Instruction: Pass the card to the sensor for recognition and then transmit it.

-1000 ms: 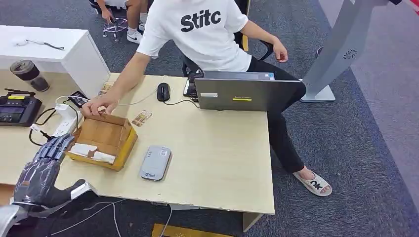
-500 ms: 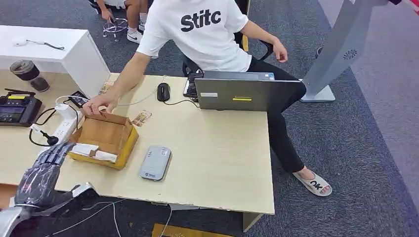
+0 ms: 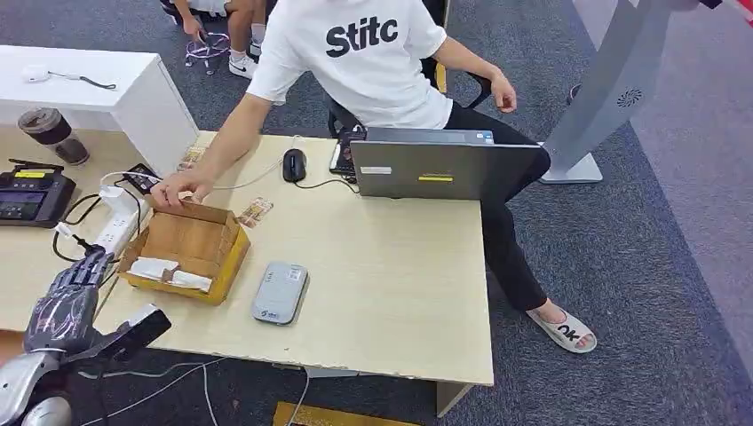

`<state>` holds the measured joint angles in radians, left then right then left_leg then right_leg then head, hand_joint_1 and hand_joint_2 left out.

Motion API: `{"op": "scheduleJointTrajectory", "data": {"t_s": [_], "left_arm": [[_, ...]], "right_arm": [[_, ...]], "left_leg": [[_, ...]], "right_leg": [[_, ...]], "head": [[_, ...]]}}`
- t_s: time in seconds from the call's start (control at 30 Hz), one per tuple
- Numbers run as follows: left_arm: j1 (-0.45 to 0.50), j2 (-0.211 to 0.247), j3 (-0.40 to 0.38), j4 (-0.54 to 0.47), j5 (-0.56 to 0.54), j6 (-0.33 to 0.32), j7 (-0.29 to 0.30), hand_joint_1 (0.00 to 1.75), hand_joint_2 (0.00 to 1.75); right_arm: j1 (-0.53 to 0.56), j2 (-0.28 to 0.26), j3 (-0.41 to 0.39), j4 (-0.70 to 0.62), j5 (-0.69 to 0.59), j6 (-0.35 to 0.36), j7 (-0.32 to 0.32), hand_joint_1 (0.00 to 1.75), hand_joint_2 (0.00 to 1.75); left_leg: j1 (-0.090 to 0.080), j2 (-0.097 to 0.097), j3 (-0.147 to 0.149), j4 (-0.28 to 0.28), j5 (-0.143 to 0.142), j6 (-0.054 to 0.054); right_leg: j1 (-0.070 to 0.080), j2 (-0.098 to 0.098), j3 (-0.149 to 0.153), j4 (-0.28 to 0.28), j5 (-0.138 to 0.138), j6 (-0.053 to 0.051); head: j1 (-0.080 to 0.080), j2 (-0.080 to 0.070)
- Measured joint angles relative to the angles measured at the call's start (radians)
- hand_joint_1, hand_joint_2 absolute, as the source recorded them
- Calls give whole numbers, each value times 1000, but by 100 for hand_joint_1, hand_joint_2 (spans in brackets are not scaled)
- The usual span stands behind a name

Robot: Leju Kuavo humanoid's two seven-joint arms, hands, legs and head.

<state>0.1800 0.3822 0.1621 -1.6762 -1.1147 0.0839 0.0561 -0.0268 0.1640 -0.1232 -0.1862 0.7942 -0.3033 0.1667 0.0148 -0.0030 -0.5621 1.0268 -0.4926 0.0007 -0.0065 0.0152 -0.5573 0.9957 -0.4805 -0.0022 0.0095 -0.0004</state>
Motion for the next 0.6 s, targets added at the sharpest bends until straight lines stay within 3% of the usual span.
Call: {"op": "scheduleJointTrajectory", "data": {"t_s": [0.23,0.4,0.6], "left_arm": [[-42,0,1,56,-35,15,-1,0,175],[-82,0,-5,89,-65,73,-38,0,175],[-126,-7,-32,112,-66,82,-49,0,175]], "right_arm": [[-1,0,0,0,10,1,0,0,175],[-1,0,0,0,26,11,-1,0,175],[-3,0,0,0,36,15,-2,0,175]], "left_leg": [[0,0,0,0,0,0],[0,0,0,0,0,0],[0,1,0,0,0,0]], "right_leg": [[0,0,0,0,0,0],[0,0,0,0,0,0],[0,1,0,0,0,0]], "head": [[0,0],[0,0],[0,0]]}}
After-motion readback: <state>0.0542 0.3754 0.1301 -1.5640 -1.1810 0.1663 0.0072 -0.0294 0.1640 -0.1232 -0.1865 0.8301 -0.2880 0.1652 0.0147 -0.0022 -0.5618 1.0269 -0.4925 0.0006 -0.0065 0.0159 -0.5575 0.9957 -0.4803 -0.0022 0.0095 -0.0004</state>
